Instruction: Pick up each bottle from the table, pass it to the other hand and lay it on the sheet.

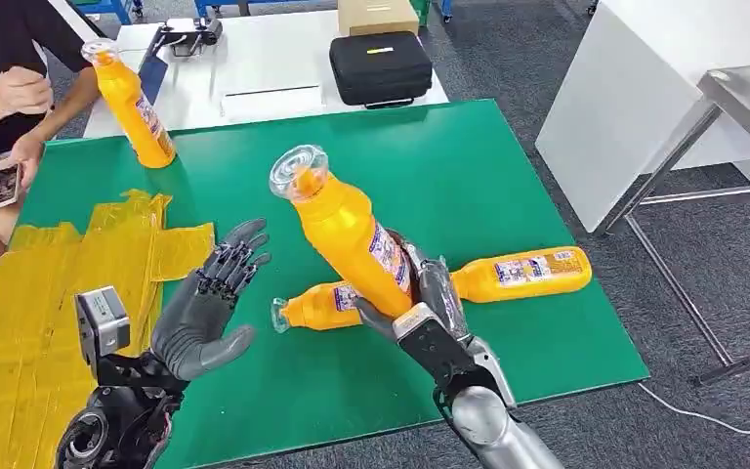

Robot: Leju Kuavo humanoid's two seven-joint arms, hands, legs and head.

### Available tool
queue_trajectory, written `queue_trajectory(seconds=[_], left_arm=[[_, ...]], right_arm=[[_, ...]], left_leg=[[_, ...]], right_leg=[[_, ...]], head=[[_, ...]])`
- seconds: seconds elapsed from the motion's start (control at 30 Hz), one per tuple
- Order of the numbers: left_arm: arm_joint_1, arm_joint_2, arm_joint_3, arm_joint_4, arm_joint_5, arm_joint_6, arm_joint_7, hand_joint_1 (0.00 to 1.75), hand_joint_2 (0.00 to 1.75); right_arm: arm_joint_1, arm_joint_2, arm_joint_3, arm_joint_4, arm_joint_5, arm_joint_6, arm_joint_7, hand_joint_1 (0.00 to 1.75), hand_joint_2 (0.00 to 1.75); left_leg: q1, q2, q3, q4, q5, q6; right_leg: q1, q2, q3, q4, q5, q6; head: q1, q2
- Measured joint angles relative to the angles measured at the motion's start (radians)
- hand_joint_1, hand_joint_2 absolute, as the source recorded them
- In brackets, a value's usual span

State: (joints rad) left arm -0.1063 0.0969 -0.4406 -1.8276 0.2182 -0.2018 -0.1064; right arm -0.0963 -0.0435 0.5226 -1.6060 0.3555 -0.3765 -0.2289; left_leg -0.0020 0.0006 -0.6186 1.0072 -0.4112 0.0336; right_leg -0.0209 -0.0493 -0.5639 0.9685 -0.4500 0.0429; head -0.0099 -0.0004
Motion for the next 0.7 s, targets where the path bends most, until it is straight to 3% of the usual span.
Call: queue_trajectory(seconds=[0.23, 0.7], left_arm=[[-0.003, 0.000, -0.002, 0.005, -0.013, 0.010, -0.010, 0.00, 1.75], [-0.030, -0.010, -0.023, 0.024, -0.059, 0.024, -0.058, 0.00, 1.75]], right_arm=[[-0.011, -0.003, 0.015, 0.010, -0.010, 0.014, -0.002, 1.75, 1.75], [-0.114, -0.002, 0.163, 0.106, 0.039, 0.129, 0.026, 1.75, 1.75]], left_leg=[[0.000, 0.000, 0.000, 0.000, 0.000, 0.000], [0.000, 0.000, 0.000, 0.000, 0.000, 0.000]], right_leg=[[0.000, 0.000, 0.000, 0.000, 0.000, 0.000], [0.000, 0.000, 0.000, 0.000, 0.000, 0.000]], head=[[0.000, 0.000], [0.000, 0.000]])
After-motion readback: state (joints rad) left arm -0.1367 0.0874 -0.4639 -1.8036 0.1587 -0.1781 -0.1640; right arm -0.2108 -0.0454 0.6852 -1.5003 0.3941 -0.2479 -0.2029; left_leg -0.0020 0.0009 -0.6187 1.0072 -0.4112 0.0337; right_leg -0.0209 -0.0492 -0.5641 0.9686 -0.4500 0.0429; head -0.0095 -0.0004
